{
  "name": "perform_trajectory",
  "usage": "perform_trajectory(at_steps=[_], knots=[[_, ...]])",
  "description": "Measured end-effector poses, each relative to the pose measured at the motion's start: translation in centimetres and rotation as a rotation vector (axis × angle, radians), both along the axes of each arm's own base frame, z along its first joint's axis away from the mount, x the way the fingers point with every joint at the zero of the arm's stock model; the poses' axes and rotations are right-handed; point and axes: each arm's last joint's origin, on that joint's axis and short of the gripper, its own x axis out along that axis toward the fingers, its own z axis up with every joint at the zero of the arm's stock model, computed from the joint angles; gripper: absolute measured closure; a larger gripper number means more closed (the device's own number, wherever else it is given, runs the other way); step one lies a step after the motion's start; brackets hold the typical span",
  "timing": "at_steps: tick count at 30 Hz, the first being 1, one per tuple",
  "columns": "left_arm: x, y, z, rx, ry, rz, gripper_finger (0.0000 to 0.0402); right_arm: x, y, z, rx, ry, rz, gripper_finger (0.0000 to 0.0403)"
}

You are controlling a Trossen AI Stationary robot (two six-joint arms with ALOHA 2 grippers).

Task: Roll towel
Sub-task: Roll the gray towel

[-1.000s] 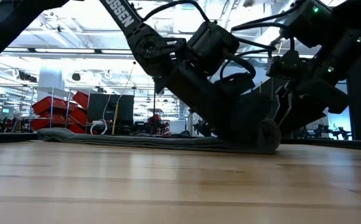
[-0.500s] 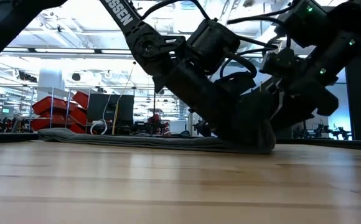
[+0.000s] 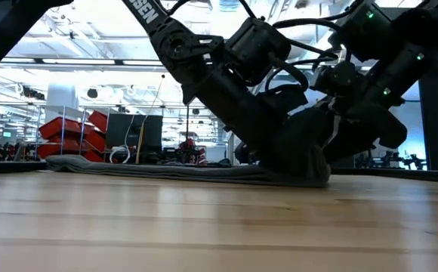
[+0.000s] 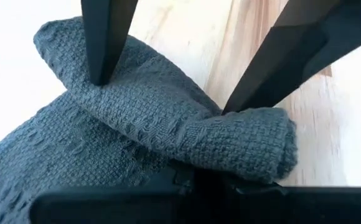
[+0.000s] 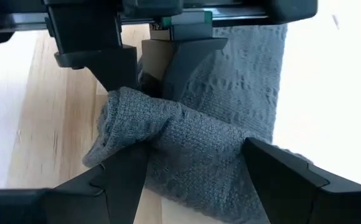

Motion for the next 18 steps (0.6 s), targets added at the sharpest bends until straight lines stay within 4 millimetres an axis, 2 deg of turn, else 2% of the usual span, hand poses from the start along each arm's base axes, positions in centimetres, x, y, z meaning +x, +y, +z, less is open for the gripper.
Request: perform_trajectory(at_steps=[6, 18], knots=[[-0.3, -0.1, 0.0, -0.013, 0.031, 0.018, 0.0396, 0.7, 0.0, -1.4, -0.022, 0.019, 0.039, 0.0148], [-0.4, -0.5, 0.5, -0.026, 0.021, 0.022, 0.0396, 1.0, -0.5, -1.3, -0.041, 0.016, 0.117, 0.0148]])
